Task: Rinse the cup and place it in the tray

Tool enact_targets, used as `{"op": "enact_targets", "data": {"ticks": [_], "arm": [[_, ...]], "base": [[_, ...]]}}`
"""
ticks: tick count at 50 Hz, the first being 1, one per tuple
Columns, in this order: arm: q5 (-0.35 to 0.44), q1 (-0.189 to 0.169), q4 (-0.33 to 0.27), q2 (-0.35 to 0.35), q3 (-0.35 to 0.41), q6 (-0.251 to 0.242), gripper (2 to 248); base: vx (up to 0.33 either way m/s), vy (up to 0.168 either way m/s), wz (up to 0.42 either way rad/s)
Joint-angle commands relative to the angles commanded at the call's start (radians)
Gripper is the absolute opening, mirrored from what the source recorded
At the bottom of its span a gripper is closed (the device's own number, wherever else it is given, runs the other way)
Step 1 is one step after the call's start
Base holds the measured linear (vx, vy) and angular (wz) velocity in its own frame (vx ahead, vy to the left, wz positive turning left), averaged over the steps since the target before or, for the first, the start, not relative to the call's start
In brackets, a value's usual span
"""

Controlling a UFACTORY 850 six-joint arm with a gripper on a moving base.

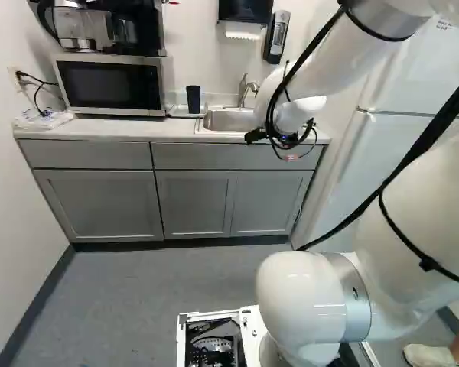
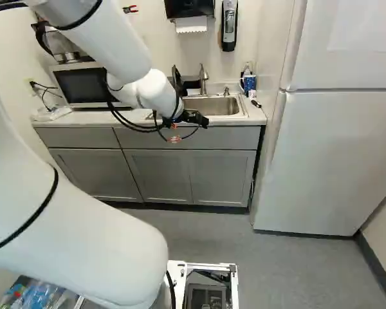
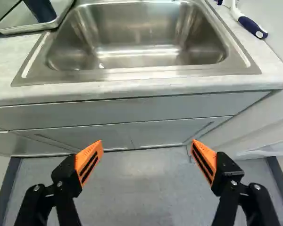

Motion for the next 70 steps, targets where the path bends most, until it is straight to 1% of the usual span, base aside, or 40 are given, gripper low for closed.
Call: {"op": "enact_targets", "data": {"ticks": [15,32,53,70], "arm": [[0.190,0.027,-0.003,0.018,0.118,0.008,247],[0.376,0.054,-0.006,0.035,0.234,0.016,247],[0.557,0.080,-0.008,0.052,0.347,0.024,247],[0.667,0.096,-0.010,0.062,0.415,0.029,247]], "base": [[0.000,0.000,0.000],[0.000,0.000,0.000],[0.000,0.000,0.000],[0.000,0.000,0.000]]}}
